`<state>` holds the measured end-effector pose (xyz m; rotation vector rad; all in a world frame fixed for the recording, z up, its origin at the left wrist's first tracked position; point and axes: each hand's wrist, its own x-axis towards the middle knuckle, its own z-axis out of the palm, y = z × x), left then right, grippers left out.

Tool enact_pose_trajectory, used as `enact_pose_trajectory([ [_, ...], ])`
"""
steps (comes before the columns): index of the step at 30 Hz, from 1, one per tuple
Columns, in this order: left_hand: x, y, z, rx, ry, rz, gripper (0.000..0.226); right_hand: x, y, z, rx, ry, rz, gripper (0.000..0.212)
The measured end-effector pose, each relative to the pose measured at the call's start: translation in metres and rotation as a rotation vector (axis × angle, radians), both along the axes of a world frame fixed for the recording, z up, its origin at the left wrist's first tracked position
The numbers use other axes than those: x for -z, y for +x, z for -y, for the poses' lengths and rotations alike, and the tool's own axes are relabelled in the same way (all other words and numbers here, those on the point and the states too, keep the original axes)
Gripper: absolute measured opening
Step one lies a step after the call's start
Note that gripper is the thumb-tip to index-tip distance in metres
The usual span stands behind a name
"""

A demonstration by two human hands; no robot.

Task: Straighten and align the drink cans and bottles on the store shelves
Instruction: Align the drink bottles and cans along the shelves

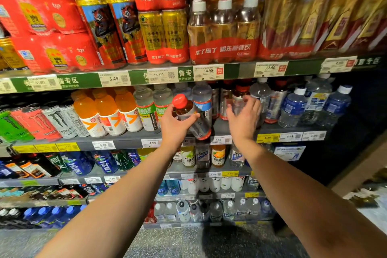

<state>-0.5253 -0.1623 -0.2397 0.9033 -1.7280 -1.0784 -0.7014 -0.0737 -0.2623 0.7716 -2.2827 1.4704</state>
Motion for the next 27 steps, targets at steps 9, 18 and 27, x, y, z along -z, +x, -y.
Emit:
enact_pose_trajectory([
  [9, -0.01, -0.057, -0.037, 0.006, -0.18, 0.141, 0.052, 0.009, -0.031, -0.022, -0.077, 0.097, 0.097, 0.048],
  [18, -0.015, -0.112, -0.038, -0.025, -0.178, 0.174, 0.052, 0.014, -0.045, -0.03, -0.163, 0.122, 0.106, 0.033],
  [27, -0.003, -0.128, -0.033, -0.071, -0.185, 0.253, 0.049, 0.015, -0.053, -0.035, -0.212, 0.112, 0.08, 0.028],
])
